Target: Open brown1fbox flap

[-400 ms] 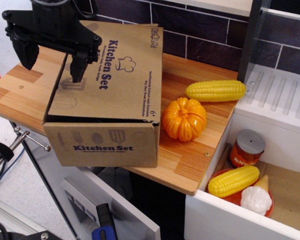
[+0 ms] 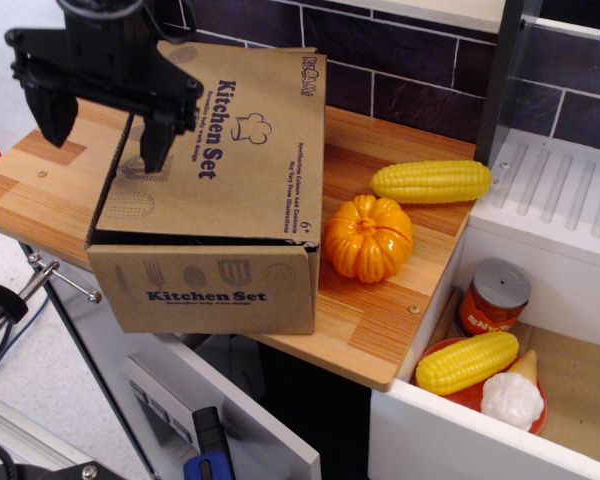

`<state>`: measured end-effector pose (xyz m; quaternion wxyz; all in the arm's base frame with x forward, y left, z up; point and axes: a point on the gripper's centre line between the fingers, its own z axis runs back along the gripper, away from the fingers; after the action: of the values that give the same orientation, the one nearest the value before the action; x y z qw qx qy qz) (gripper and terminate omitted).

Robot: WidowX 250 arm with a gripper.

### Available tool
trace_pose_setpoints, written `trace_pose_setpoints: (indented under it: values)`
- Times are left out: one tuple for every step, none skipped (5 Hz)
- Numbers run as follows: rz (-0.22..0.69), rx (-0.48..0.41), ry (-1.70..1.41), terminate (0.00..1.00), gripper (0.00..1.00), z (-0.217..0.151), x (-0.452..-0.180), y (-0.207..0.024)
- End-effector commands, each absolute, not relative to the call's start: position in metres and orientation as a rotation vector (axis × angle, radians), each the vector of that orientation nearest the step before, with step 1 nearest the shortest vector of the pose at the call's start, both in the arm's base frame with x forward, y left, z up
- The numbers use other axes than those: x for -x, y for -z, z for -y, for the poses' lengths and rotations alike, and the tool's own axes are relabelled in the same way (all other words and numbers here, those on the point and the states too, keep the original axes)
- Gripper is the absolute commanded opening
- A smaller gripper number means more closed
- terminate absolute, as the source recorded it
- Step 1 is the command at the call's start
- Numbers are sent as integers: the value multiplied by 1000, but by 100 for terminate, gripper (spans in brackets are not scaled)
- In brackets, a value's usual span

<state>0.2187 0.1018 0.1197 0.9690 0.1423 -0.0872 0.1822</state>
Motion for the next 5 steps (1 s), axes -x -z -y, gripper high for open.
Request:
trace_pose_setpoints:
  values:
    - [259, -29, -563, 0, 100, -123, -218, -113]
    - [259, 102, -626, 0, 100, -127, -216, -107]
    - [253, 207, -655, 0, 100, -130, -217, -104]
    - [249, 294, -662, 0, 100, -127, -222, -104]
    - [258, 344, -659, 0, 100, -119, -229, -104]
